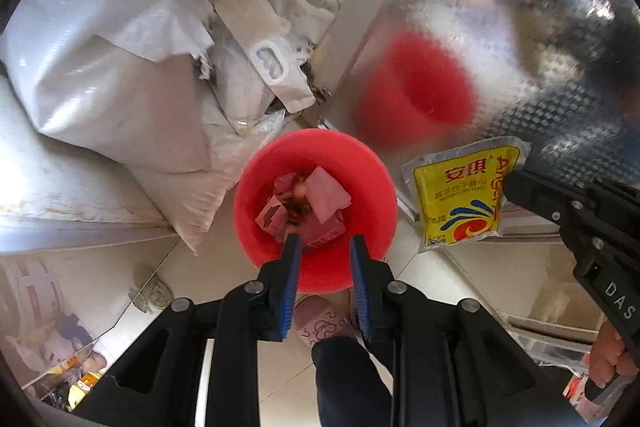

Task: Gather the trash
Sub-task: 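Open both grippers to drop the spoon and packet into the red bucket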

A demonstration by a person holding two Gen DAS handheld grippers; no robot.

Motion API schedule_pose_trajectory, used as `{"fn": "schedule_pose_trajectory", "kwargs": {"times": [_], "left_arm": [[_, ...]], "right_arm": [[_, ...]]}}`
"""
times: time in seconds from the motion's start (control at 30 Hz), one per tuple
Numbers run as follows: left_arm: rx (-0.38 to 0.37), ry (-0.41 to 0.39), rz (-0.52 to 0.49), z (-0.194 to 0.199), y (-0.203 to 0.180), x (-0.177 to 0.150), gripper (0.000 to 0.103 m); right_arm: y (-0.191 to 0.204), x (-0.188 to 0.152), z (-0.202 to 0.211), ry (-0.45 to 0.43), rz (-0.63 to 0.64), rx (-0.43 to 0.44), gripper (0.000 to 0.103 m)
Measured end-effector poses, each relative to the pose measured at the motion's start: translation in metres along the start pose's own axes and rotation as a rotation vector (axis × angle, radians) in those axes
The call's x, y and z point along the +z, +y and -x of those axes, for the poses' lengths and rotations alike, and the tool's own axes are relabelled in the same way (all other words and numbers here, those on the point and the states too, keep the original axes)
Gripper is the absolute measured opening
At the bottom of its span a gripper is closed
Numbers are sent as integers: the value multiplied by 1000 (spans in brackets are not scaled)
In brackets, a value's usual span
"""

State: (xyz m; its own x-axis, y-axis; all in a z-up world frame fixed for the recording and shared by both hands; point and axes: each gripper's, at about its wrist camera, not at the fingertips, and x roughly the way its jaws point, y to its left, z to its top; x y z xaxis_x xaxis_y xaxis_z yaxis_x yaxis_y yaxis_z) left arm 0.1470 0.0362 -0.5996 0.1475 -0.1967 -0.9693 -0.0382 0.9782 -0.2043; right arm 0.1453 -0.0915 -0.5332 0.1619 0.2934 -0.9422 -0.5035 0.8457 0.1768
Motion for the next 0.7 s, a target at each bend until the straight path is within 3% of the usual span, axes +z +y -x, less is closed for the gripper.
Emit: {"fn": "schedule_pose_trajectory", "kwargs": {"times": [0.17,0.33,0.5,0.7], "left_arm": [[10,16,-14,3,-3,1,23],[68,26,-34,14,-7,2,29],[87,24,8,15,6,0,29],[113,40,92,1,26,-11,32]], "right_arm": [[-7,-3,-5,18,-10,-1,0],[-7,-2,2,40,6,2,0],[-2,-1,-4,63,47,18,0],[7,-2,-44,97,140,47,0]]}}
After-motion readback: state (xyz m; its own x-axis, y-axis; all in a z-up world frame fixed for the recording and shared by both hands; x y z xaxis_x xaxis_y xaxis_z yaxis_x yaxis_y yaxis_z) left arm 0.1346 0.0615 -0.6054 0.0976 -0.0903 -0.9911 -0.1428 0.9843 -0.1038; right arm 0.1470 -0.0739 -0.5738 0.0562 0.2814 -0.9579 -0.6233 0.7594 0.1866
